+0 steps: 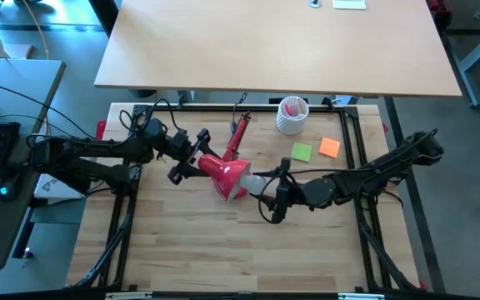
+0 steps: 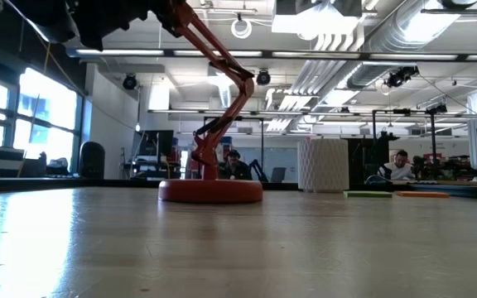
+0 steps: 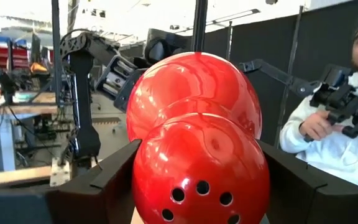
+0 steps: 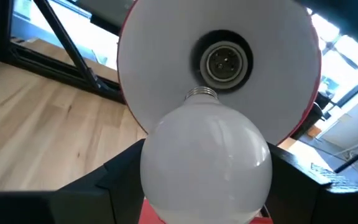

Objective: Screw lightbulb
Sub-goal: Insert the white lightbulb into the red lamp

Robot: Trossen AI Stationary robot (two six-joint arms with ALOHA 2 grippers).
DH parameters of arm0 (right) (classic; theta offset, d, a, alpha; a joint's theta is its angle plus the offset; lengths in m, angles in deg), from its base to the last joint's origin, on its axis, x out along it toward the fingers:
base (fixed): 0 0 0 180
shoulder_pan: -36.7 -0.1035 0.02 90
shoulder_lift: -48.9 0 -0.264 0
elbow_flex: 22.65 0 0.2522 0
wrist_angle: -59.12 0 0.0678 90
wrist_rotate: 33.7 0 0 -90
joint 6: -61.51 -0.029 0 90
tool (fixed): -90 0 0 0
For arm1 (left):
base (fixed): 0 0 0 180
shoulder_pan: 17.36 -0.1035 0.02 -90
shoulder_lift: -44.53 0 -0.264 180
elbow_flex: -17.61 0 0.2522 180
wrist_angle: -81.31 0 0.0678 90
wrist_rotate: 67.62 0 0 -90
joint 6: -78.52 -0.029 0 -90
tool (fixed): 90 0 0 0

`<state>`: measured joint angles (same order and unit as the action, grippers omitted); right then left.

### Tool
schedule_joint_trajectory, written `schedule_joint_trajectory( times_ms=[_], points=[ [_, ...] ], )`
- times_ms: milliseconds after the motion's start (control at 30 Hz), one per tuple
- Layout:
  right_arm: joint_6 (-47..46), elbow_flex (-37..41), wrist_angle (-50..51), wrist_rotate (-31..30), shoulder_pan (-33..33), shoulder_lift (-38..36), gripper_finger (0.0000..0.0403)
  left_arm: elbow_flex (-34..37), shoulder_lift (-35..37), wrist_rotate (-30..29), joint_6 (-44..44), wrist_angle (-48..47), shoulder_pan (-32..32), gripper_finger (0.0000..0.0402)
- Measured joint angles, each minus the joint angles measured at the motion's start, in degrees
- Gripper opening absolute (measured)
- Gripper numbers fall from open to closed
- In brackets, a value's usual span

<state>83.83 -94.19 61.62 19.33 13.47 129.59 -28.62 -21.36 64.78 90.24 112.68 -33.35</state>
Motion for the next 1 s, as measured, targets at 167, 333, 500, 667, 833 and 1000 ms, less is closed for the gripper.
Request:
schedule_joint_trajectory(
  times_ms=[167, 333, 500, 667, 833, 1000],
  points=[
    [-4.8, 0.0, -1.4, -0.1, 0.8, 0.9, 0.0252, 0.0, 0.0, -0.6, 1.3, -1.9, -0.7, 0.0250],
    [-4.4, 0.0, -4.1, -6.3, 0.2, 3.6, 0.0252, 0.1, -0.1, -2.6, 1.9, -1.9, 0.1, 0.0250],
    [-0.4, 0.0, -6.7, -7.5, -0.4, 5.0, 0.0252, 0.1, -0.9, -4.0, 4.4, -1.5, 0.1, 0.0250],
    [2.6, 0.0, -8.5, -8.3, -0.4, 4.9, 0.0252, 0.1, -1.8, -5.0, 6.5, -1.3, 1.2, 0.0250],
    [3.5, 0.0, -9.3, -6.9, 0.1, 4.8, 0.0252, 0.1, -2.7, -5.8, 6.5, -1.0, 2.0, 0.0250],
    [3.5, 0.0, -8.8, -6.0, 1.6, 4.8, 0.0252, 0.1, -4.9, -6.3, 6.6, 2.9, 3.1, 0.0251]
  ],
)
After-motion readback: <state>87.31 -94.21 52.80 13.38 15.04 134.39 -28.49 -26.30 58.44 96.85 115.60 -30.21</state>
